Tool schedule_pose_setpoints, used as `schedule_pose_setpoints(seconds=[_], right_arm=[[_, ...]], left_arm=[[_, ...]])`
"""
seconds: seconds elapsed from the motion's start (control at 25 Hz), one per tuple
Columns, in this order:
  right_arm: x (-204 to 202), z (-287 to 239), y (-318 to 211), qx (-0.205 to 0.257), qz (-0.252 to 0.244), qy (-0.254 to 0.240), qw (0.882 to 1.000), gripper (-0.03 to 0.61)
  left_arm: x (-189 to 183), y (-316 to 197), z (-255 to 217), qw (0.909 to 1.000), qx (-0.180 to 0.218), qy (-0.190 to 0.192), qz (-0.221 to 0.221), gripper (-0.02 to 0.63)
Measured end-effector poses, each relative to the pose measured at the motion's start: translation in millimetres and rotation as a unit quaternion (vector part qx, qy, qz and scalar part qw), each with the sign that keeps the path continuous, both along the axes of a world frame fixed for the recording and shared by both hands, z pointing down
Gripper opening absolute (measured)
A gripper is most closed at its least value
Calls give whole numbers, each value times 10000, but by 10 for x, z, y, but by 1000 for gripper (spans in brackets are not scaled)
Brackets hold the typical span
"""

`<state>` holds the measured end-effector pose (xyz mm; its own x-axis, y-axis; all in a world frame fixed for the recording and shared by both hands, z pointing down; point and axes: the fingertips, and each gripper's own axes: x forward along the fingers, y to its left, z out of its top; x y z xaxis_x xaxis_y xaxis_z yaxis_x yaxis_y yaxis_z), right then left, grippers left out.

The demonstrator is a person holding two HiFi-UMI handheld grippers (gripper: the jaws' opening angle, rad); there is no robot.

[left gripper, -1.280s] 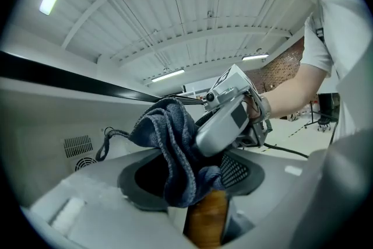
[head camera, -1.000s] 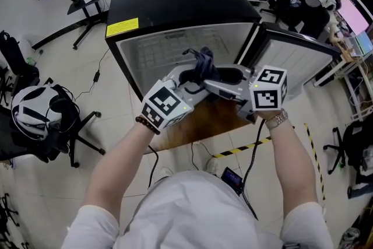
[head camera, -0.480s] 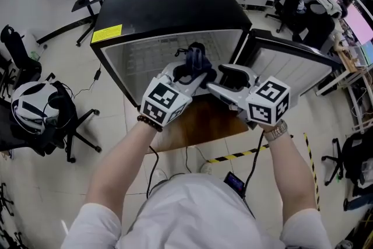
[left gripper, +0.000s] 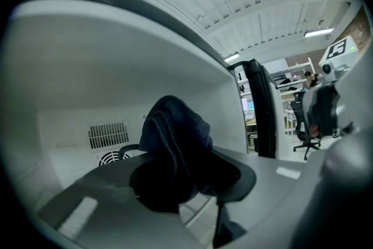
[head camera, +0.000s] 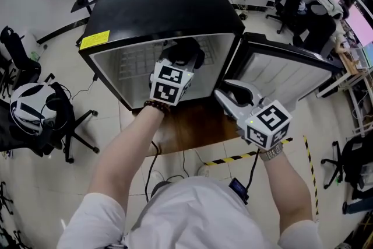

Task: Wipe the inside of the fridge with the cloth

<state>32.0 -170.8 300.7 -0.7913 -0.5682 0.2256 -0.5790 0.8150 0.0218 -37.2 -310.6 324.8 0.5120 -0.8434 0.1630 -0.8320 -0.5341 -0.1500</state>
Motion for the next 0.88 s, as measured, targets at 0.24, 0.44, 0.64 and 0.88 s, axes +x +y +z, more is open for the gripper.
schedule_pose_setpoints(seconds=[0.24, 0.44, 0.64, 0.88], right_arm=[[21, 46, 43, 189, -30, 138, 9997, 48], [40, 120, 63, 172, -155, 186, 9996, 46], [107, 186, 56, 118, -228, 213, 9994, 46], [175, 248, 30, 78, -314, 216, 9992, 46]], left_arm=[[21, -335, 71, 9990, -68, -43, -448, 123], [85, -603, 97, 9982, -95, -61, -587, 121], [114, -839, 107, 9974, -86, -123, -710, 120], [121, -1065, 166, 9962, -97, -250, -829, 120]])
